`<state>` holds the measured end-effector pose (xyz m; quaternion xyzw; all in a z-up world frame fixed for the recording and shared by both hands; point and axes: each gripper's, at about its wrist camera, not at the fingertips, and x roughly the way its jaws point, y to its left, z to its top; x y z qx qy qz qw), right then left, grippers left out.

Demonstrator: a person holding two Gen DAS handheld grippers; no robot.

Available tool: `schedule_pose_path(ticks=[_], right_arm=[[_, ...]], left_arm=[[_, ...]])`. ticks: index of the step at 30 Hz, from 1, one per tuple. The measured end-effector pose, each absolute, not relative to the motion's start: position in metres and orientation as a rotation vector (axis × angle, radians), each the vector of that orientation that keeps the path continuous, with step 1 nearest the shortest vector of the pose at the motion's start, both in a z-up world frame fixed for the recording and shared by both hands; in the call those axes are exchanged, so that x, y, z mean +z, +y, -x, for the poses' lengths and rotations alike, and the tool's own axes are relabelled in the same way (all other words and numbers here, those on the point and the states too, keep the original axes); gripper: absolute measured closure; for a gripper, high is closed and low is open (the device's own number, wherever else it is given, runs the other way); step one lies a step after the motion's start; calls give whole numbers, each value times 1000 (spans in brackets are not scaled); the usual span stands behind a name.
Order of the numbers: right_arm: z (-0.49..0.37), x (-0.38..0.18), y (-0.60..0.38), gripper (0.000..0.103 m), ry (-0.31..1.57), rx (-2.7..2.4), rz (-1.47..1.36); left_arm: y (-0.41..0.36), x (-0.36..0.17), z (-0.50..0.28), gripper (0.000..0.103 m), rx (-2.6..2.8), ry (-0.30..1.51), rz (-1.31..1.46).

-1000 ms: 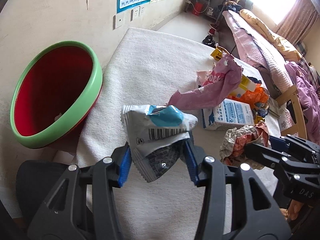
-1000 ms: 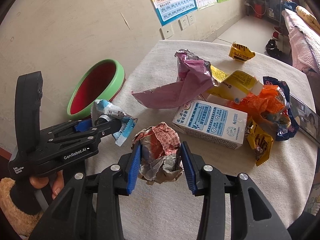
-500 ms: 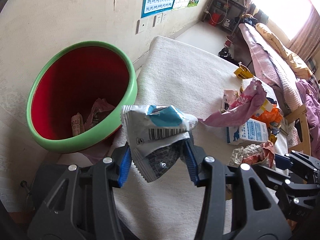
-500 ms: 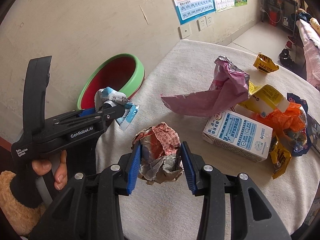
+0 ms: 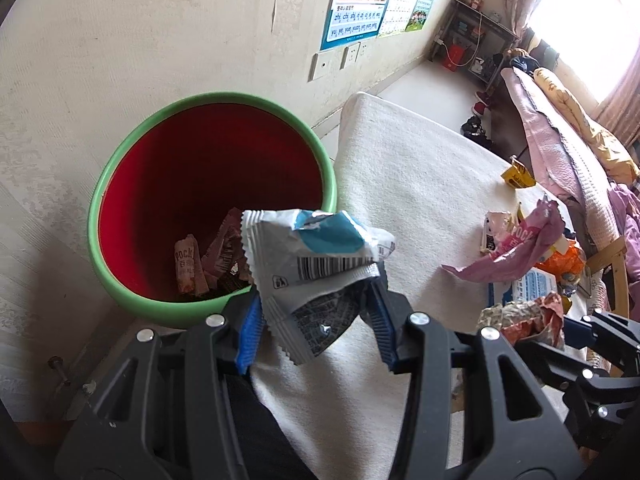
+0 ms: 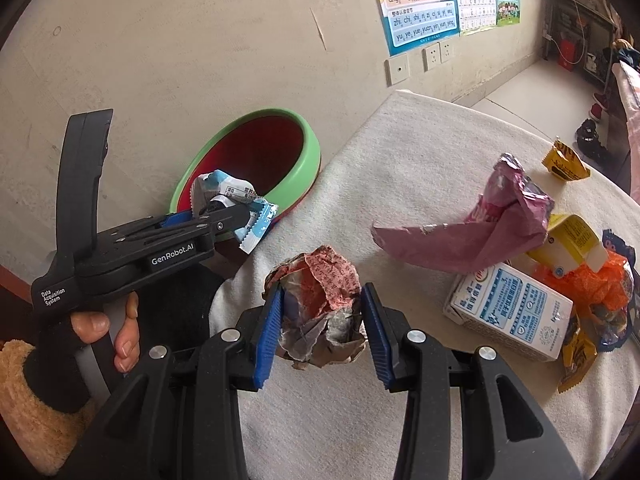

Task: Collect trash
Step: 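Carry the crumpled paper and silver-blue wrapper with both tools over the red bin, then open both tools to drop the paper and wrapper into the bin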

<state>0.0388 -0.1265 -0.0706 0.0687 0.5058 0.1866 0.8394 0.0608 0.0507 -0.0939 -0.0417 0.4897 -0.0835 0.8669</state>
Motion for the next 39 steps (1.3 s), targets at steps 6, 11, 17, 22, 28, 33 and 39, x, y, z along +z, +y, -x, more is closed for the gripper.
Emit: schedule_pose_path(ticks=[6,11,17,22,28,33,39], right_arm=[[-52,-70,-106,63,1069,434,-111],[-67,-69,-91,63,1053,455,-83],[-91,-60,-71,63,1014,480,-59],[-110,-55,-55,63,989,495,-47],[-132,-45,-35,63,952,518,-29],[-144,-39,-24,50,924,526,-33],[-133,-35,-36,39,908,534,-35]], left_arm=[[80,-92,-70,58,-108,1008,108],[104,-89,-79,58,-53,994,121],[120,-90,-86,58,-13,989,133],[128,-93,-90,58,1,999,157],[136,-92,-97,58,27,988,161],[147,-91,-104,50,59,983,174],[150,-92,-98,42,80,977,184]])
